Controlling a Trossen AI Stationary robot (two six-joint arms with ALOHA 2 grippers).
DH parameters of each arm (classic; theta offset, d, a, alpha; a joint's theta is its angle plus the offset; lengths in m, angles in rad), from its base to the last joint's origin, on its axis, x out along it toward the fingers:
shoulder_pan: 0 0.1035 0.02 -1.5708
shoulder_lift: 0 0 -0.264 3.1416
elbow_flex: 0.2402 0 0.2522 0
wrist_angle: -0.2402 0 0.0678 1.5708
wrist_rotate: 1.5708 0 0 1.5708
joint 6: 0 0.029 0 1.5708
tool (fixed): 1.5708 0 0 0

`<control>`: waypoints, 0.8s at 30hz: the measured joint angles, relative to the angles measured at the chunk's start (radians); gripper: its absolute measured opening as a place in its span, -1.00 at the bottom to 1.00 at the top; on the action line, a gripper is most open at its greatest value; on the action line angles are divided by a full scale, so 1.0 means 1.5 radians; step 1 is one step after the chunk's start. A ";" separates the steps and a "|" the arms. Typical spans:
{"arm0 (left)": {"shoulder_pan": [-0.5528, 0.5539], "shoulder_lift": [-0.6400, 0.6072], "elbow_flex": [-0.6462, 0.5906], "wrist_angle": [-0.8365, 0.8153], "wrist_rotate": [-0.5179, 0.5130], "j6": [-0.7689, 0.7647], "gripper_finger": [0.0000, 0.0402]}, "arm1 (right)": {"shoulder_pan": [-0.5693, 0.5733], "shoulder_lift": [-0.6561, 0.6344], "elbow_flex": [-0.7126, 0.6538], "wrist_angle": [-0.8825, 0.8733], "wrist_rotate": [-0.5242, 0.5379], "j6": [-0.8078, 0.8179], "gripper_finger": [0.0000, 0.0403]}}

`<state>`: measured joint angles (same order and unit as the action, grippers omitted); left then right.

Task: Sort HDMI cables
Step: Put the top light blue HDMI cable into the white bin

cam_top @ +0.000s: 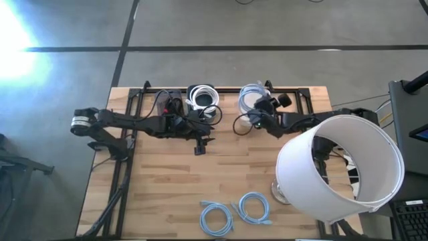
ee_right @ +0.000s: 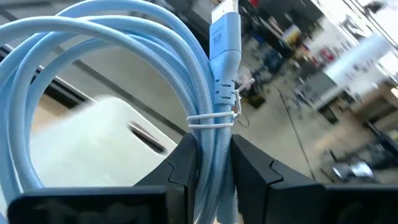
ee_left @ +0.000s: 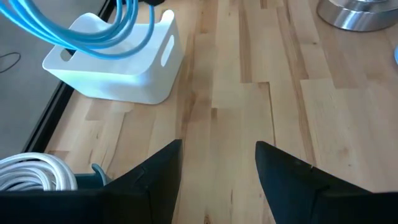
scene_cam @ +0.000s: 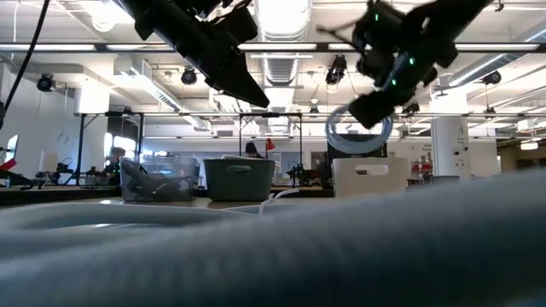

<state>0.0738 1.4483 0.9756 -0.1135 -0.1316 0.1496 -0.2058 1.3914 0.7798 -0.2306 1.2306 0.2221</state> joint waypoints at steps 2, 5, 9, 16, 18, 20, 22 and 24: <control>0.000 0.000 0.000 0.000 0.000 -0.001 0.03 | -0.019 0.006 -0.016 -0.001 -0.002 0.021 -0.65; 0.000 0.000 0.000 0.000 0.000 -0.001 0.03 | -0.046 0.019 -0.033 0.001 -0.023 0.045 -0.64; 0.000 0.000 0.000 0.000 0.000 -0.001 0.03 | -0.077 0.026 -0.046 0.002 -0.064 0.073 -0.61; 0.000 0.000 0.000 0.001 0.000 -0.001 0.03 | -0.105 0.034 -0.051 0.006 -0.130 0.078 -0.49; 0.000 0.000 0.000 0.001 0.000 -0.001 0.03 | -0.106 0.034 -0.051 0.008 -0.140 0.077 -0.45; 0.000 0.000 0.000 0.001 0.000 -0.001 0.03 | -0.105 0.034 -0.051 0.008 -0.143 0.076 -0.40; 0.000 0.000 0.000 0.001 0.000 -0.001 0.03 | -0.105 0.034 -0.051 0.008 -0.149 0.074 -0.35; 0.000 0.000 0.000 0.001 0.000 -0.001 0.03 | -0.105 0.034 -0.051 0.009 -0.157 0.074 -0.30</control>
<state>0.0741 1.4487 0.9752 -0.1127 -0.1317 0.1480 -0.3634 1.4429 0.7040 -0.2176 0.9958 0.3325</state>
